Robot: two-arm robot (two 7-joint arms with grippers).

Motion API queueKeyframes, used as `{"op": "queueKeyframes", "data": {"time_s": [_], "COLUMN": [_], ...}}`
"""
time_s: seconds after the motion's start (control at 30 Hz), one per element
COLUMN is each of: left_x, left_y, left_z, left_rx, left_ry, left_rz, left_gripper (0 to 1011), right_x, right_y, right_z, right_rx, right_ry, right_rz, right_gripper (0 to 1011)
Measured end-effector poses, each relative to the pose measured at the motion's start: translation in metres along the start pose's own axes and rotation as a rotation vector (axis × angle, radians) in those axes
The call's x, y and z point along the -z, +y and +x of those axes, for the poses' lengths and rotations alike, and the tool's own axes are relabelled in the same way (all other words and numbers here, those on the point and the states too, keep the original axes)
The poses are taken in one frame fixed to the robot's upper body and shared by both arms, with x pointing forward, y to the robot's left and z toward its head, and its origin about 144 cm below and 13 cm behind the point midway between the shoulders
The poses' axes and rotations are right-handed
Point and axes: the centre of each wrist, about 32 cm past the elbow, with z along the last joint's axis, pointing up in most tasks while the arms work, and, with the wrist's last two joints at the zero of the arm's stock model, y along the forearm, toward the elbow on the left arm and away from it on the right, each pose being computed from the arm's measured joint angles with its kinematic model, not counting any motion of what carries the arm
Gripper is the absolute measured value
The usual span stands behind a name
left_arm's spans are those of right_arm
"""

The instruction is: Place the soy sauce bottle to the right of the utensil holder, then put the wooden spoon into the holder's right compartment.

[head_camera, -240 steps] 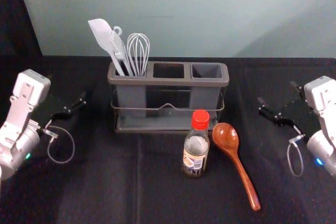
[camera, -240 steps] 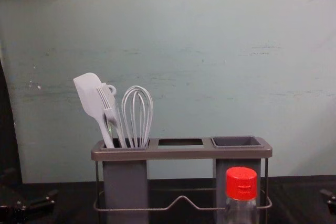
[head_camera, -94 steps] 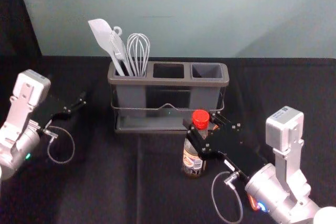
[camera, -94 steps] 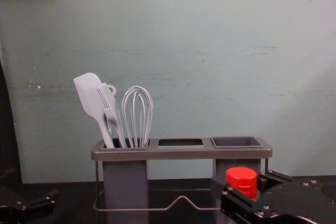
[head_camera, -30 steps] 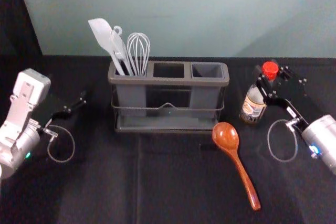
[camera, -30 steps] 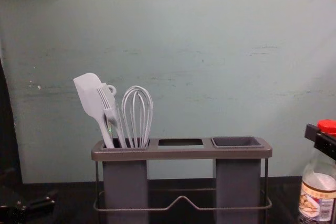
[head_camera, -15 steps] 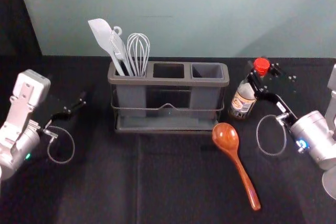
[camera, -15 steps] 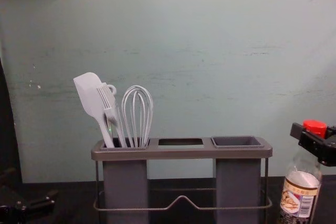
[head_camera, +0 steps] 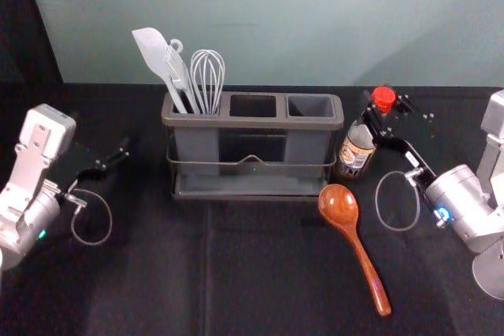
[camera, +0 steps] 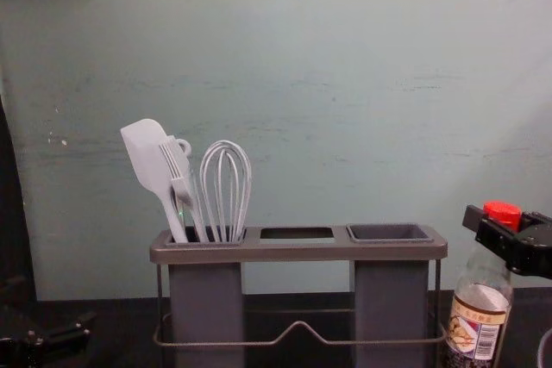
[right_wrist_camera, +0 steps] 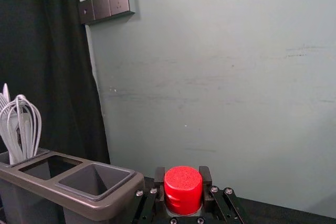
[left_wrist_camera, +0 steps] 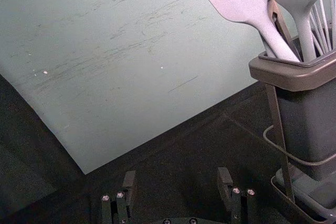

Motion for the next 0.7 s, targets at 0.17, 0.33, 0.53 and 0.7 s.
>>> {"op": "queueKeyframes", "data": {"time_s": [0.17,0.33,0.53,0.7], "left_x": [0.0,0.0,0.0,0.0], "left_y": [0.0,0.0,0.0,0.0], "left_z": [0.0,0.0,0.0,0.0], "left_rx": [0.0,0.0,0.0,0.0], "left_ry": [0.0,0.0,0.0,0.0], "left_rz": [0.0,0.0,0.0,0.0], "left_gripper": [1000,1000,1000,1000], "right_x": [0.0024,0.0051,0.0072,0.0013], "right_y": [0.0012,0.001,0.0004,-0.0013], "right_z": [-0.0017,-0.0027,-0.0027,-0.0037], "right_rx": [-0.002,-0.001,0.005,0.017], "right_ry": [0.01,0.014,0.013,-0.003], "right_rz": [-0.003,-0.01,-0.018,-0.007], "right_gripper": [386,392,528,707]}}
